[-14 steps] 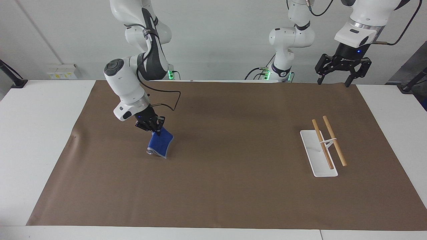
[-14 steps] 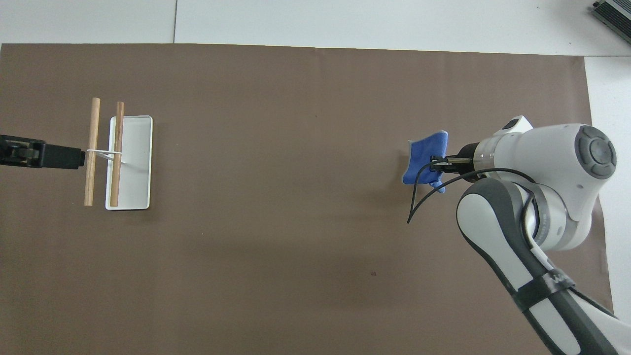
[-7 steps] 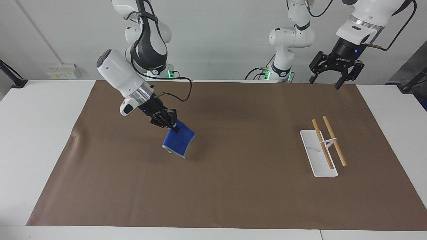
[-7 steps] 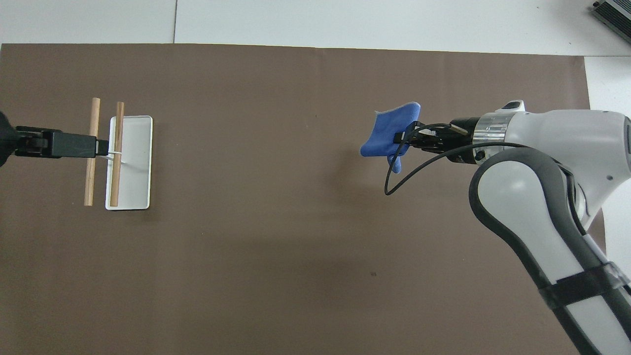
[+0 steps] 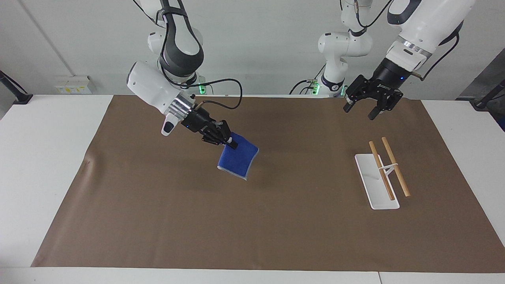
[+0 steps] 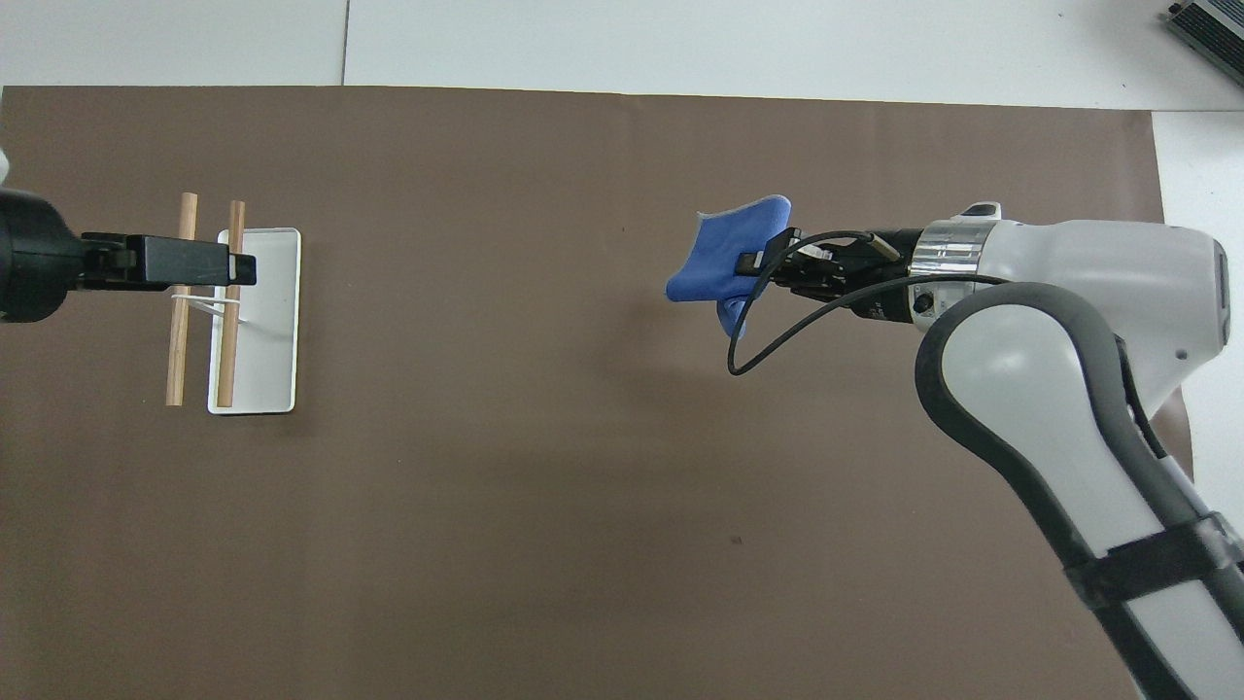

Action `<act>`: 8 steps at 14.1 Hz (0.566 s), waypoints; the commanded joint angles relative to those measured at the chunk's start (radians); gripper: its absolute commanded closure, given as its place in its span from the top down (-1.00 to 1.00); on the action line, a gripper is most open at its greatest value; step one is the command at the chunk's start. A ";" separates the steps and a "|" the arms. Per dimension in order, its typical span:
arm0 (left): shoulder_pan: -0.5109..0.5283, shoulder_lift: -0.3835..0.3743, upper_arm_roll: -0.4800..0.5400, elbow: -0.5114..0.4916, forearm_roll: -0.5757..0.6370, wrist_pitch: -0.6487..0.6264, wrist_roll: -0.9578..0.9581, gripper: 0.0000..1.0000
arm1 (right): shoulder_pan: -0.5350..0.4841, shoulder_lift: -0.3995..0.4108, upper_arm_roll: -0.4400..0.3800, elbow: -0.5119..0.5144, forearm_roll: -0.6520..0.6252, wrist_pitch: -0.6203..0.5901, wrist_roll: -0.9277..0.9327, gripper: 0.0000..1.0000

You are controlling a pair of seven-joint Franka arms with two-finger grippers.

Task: Right arm passes towel to left arm to hang
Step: 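Lift the blue towel with the right gripper toward the table center, then carry the towel toward the left gripper while the left gripper approaches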

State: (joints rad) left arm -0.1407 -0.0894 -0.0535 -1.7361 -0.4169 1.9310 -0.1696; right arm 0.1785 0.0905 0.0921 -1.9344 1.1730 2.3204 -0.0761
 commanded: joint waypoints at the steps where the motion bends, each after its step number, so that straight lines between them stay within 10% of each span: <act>1: -0.045 -0.012 0.011 -0.054 -0.081 0.080 -0.103 1.00 | 0.004 0.000 0.004 0.008 0.147 0.005 -0.062 -1.00; 8: -0.169 0.014 0.011 -0.132 -0.221 0.274 -0.328 1.00 | 0.094 -0.017 0.005 -0.011 0.425 0.057 -0.129 -1.00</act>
State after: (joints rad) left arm -0.2593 -0.0854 -0.0558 -1.8465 -0.5957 2.1213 -0.4262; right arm 0.2447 0.0872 0.0930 -1.9336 1.5373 2.3389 -0.1678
